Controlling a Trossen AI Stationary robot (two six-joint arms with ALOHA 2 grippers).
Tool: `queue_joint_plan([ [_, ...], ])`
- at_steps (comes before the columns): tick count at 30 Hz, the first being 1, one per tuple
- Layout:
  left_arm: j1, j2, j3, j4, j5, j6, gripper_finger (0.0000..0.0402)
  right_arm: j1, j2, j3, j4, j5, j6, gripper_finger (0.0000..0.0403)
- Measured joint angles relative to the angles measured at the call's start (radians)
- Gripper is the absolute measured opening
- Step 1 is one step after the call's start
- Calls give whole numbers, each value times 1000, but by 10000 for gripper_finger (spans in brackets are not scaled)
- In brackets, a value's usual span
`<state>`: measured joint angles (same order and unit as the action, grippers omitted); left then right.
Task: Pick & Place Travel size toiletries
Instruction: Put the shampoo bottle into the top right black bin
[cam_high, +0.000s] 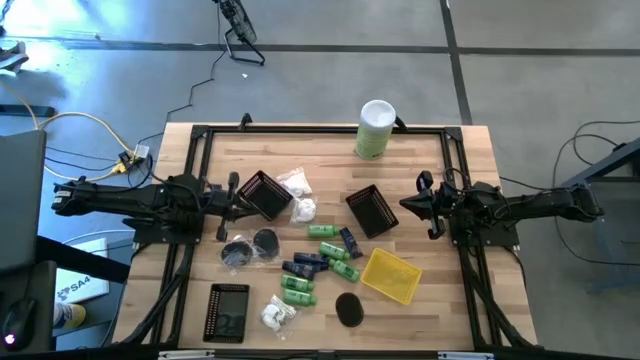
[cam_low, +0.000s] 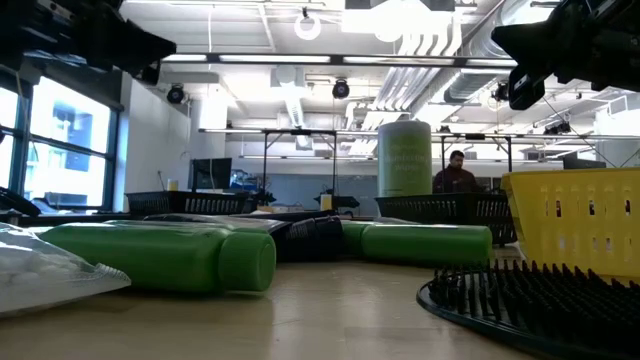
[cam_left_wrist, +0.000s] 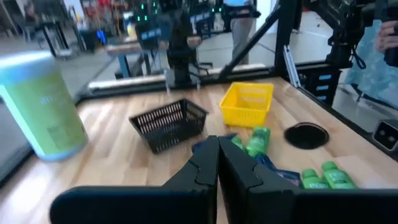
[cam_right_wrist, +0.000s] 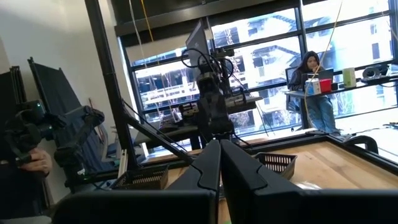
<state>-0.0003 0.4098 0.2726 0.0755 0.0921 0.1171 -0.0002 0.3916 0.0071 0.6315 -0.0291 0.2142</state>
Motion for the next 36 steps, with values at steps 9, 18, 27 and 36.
queue_joint_plan([
  [9, 0, 0, -112, 159, 3, 5, 1, 0, 0, 0, 0, 0, -24, 5],
  [18, 0, -22, -185, 265, -11, -17, 1, 0, 0, 0, 1, 56, 24, 5],
  [27, 0, -21, -185, 263, -16, -29, 1, 0, 52, 65, -58, 53, 24, 2],
  [36, 0, -21, -185, 263, -16, -55, 1, 0, 215, 179, -113, 45, 18, 2],
])
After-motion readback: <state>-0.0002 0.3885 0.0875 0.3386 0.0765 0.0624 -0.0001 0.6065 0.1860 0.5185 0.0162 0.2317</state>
